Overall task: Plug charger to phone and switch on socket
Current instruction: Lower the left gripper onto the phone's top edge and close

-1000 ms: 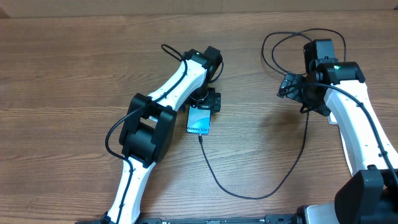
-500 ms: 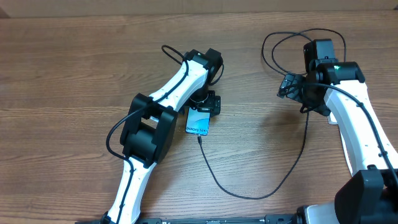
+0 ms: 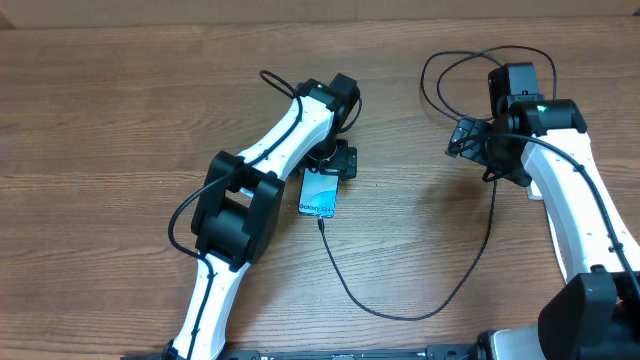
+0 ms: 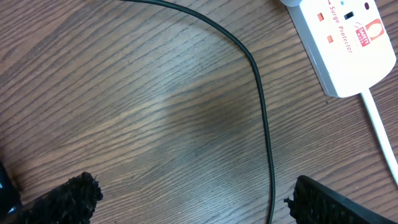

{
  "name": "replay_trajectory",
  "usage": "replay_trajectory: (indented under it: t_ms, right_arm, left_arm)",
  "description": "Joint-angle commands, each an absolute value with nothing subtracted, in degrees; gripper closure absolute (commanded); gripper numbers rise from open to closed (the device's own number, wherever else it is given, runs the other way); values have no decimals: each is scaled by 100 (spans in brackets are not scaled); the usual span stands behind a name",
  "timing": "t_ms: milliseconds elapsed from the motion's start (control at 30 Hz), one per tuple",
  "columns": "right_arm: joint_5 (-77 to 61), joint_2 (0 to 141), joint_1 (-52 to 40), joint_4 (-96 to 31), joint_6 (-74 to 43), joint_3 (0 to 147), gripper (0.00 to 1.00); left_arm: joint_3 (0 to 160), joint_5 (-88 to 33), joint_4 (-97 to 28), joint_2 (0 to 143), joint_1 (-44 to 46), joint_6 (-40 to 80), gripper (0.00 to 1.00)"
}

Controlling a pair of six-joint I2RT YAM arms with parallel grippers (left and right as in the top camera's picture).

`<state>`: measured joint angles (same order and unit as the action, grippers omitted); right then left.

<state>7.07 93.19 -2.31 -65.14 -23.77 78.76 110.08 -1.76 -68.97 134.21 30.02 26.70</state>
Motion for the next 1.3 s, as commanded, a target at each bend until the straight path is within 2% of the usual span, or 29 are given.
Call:
replay_trajectory:
  t_ms: [0, 333, 700, 900, 1267]
  right_arm:
    - [790, 9336, -250, -6477, -2403, 7983, 0]
    - [790, 9336, -250, -6479, -2403, 7983, 0]
    - [790, 9336, -252, -6479, -2403, 7983, 0]
    - [790, 9336, -252, -6477, -2403, 7983, 0]
    - [790, 9336, -252, -6479, -2403, 7983, 0]
  left_arm:
    - [11008, -64, -6879, 12908, 2991, 2751, 0]
    - [10259, 126, -6438, 12912, 3116, 3006, 0]
    - [9321, 150, -5343, 12912, 3116, 3006, 1]
    - [9266, 399, -5323, 12912, 3105, 3004, 3]
    - [9266, 489, -5315, 12912, 3105, 3004, 0]
